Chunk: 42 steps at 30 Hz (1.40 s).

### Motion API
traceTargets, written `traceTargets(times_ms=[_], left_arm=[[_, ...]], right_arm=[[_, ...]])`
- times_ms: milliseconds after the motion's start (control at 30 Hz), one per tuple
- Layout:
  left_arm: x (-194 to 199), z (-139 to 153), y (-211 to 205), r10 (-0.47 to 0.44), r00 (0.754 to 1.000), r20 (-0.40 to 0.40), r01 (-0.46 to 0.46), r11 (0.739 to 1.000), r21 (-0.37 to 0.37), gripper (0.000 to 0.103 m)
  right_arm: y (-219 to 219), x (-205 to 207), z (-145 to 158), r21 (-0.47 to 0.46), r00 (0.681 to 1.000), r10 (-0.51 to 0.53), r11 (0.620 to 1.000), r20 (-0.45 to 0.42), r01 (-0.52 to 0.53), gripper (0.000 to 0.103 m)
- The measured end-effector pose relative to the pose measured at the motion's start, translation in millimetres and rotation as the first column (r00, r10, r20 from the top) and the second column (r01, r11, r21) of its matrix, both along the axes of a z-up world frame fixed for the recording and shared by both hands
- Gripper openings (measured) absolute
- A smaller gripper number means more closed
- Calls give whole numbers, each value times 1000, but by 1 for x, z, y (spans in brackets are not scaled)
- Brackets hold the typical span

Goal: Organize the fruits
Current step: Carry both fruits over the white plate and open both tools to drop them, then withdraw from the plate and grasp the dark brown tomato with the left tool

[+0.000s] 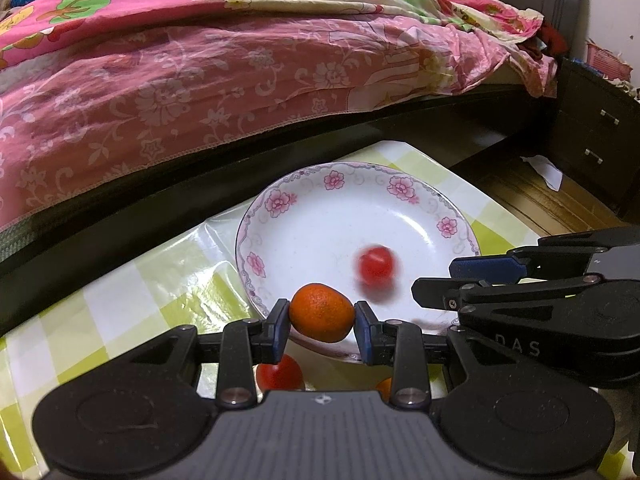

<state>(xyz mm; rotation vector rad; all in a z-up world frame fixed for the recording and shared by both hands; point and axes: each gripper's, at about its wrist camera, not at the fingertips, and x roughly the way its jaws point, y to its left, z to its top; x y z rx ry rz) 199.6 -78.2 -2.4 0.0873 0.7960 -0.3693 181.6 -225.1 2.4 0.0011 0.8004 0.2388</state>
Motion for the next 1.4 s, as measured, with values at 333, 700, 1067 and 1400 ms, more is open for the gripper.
traceTargets(times_ms=[333, 700, 1067, 1400], left_arm=[[2, 4, 1, 11, 1000, 4, -11, 1000, -1, 45], [-1, 10, 4, 15, 1000, 17, -15, 1000, -8, 46], [-7, 16, 8, 16, 1000, 26, -15, 1000, -10, 46], [-17, 20, 17, 16, 999, 29, -15, 1000, -8, 46]], right_arm=[[-2, -1, 2, 8, 1000, -5, 1000, 9, 5, 30], [-1, -3, 5, 12, 1000, -2, 1000, 18, 2, 30], [3, -11, 8, 22, 1000, 7, 1000, 24, -7, 30], [10, -20, 10, 34, 999, 30, 999, 23, -31, 30]])
